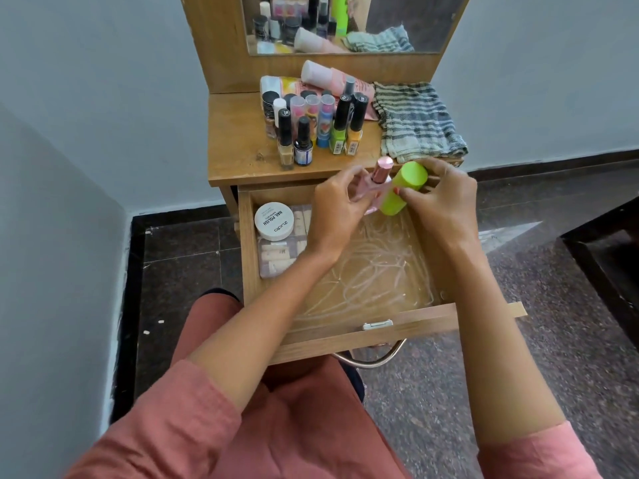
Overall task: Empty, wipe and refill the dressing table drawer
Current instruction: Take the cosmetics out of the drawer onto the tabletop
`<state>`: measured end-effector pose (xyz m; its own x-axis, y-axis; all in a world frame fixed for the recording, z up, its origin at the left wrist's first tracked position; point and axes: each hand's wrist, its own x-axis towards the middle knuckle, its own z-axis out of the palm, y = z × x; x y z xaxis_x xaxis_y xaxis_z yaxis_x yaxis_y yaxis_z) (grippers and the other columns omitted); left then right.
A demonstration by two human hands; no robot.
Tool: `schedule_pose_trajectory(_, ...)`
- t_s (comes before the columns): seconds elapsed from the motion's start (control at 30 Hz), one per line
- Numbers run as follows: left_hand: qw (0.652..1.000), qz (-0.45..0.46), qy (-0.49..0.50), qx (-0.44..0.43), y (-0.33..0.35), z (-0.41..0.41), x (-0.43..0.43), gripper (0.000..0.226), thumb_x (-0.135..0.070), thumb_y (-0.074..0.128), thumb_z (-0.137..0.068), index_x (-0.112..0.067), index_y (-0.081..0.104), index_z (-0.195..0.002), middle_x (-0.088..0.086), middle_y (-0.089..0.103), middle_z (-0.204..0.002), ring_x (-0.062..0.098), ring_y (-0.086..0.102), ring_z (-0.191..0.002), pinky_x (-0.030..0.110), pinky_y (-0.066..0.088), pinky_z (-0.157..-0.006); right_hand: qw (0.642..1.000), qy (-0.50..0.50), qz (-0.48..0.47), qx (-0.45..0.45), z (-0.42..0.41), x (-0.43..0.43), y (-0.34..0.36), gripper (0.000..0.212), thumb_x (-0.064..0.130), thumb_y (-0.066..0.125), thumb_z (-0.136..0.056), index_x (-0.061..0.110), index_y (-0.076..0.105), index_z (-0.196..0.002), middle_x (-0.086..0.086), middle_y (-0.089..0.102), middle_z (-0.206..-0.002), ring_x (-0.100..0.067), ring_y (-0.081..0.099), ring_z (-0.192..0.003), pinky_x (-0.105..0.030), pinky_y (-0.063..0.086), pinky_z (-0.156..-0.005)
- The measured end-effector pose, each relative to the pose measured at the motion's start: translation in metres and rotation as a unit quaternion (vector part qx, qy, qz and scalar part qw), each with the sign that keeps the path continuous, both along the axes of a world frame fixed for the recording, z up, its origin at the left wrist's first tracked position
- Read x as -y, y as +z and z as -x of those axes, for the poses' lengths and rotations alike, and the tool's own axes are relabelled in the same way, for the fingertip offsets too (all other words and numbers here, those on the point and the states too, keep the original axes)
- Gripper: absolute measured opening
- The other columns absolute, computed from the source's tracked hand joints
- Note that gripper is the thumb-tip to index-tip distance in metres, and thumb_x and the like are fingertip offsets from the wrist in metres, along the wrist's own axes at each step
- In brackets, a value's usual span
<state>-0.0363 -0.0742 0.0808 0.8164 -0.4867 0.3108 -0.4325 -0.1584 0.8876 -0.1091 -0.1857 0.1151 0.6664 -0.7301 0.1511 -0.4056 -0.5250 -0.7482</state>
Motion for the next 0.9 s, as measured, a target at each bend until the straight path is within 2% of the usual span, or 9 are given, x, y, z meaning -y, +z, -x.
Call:
schedule_pose_trajectory(0.07,1.0,0.016,0.009,0.013,0.015,-0.004,-0.007,0.013,-0.01,0.072,-0.075,-0.006,0.064,-0.084,-0.005,0.062,-0.079,0.001,0.056,-0.07,0.014,0.047,-0.065,1.0,0.006,0.006,0.019,-0.002,-0.006,0.015,0.048,0.011,0.074,-0.072,0.005,0.059,-0.118,-0.008,0.066,-0.106,-0.012,0.061,-0.093,-0.021,0.049,-0.088)
schedule_pose_trajectory(0.17,0.998,0.029,0.033,0.043,0.03,-0.014,-0.014,0.014,-0.016,0.071,-0.077,-0.007,0.064,-0.085,-0.005,0.062,-0.079,0.008,0.058,-0.072,0.018,0.047,-0.066,0.999,0.012,0.011,0.04,-0.006,-0.012,0.03,0.049,0.015,0.075,-0.072,0.005,0.059,-0.117,-0.003,0.064,-0.098,-0.01,0.06,-0.088,-0.016,0.049,-0.082)
schedule_pose_trajectory(0.3,0.994,0.021,0.099,0.048,0.032,-0.028,-0.019,0.017,-0.015,0.073,-0.074,-0.009,0.064,-0.087,-0.009,0.06,-0.079,0.004,0.054,-0.07,0.012,0.042,-0.063,0.998,0.008,0.025,0.051,-0.014,-0.016,0.038,0.051,0.019,0.077,-0.071,0.006,0.059,-0.116,-0.007,0.066,-0.106,-0.016,0.063,-0.092,-0.029,0.053,-0.085)
schedule_pose_trajectory(0.4,0.99,0.015,0.136,0.043,0.031,-0.032,-0.02,0.022,-0.018,0.074,-0.074,-0.008,0.064,-0.091,-0.009,0.059,-0.083,0.004,0.054,-0.071,0.007,0.04,-0.062,0.998,0.0,0.037,0.06,-0.02,-0.015,0.042,0.048,0.02,0.076,-0.071,0.007,0.061,-0.114,-0.005,0.066,-0.105,-0.016,0.062,-0.092,-0.03,0.053,-0.085)
schedule_pose_trajectory(0.53,0.987,0.016,0.156,0.041,0.03,-0.032,-0.016,0.023,-0.016,0.073,-0.075,-0.005,0.063,-0.093,-0.008,0.057,-0.083,0.003,0.053,-0.073,0.001,0.039,-0.062,0.997,-0.002,0.048,0.064,-0.033,-0.013,0.044,0.045,0.022,0.075,-0.072,0.007,0.061,-0.112,0.0,0.062,-0.095,-0.01,0.057,-0.084,-0.022,0.051,-0.082)
schedule_pose_trajectory(0.67,0.985,0.025,0.168,0.04,0.03,-0.033,-0.011,0.02,-0.018,0.071,-0.077,-0.005,0.063,-0.089,-0.008,0.057,-0.081,0.001,0.051,-0.071,0.001,0.038,-0.061,0.997,0.004,0.064,0.036,-0.046,-0.011,0.04,0.043,0.022,0.073,-0.074,0.006,0.061,-0.113,-0.007,0.066,-0.103,-0.005,0.052,-0.084,-0.007,0.037,-0.07)
schedule_pose_trajectory(0.73,0.983,0.027,0.175,0.042,0.03,-0.033,-0.009,0.019,-0.018,0.07,-0.078,-0.005,0.062,-0.089,-0.007,0.057,-0.081,0.002,0.052,-0.072,0.002,0.038,-0.061,0.998,0.005,0.065,0.028,-0.052,-0.011,0.037,0.043,0.021,0.072,-0.075,0.006,0.06,-0.114,-0.007,0.065,-0.105,-0.007,0.053,-0.086,-0.01,0.039,-0.073)
schedule_pose_trajectory(0.83,0.982,0.02,0.182,0.053,0.029,-0.036,-0.007,0.019,-0.015,0.069,-0.079,-0.005,0.062,-0.094,-0.002,0.064,-0.088,0.004,0.055,-0.078,0.002,0.039,-0.064,0.998,-0.002,0.067,0.022,-0.06,-0.009,0.032,0.044,0.022,0.071,-0.076,0.008,0.06,-0.116,-0.007,0.065,-0.108,-0.016,0.059,-0.097,-0.022,0.044,-0.083)
schedule_pose_trajectory(0.9,0.981,0.011,0.183,0.068,0.027,-0.037,-0.006,0.02,-0.013,0.067,-0.08,-0.005,0.062,-0.099,0.003,0.066,-0.095,0.01,0.059,-0.086,0.007,0.041,-0.071,0.997,-0.004,0.069,0.024,-0.064,-0.006,0.03,0.042,0.022,0.07,-0.076,0.008,0.06,-0.115,-0.007,0.066,-0.108,-0.017,0.059,-0.1,-0.021,0.043,-0.083)
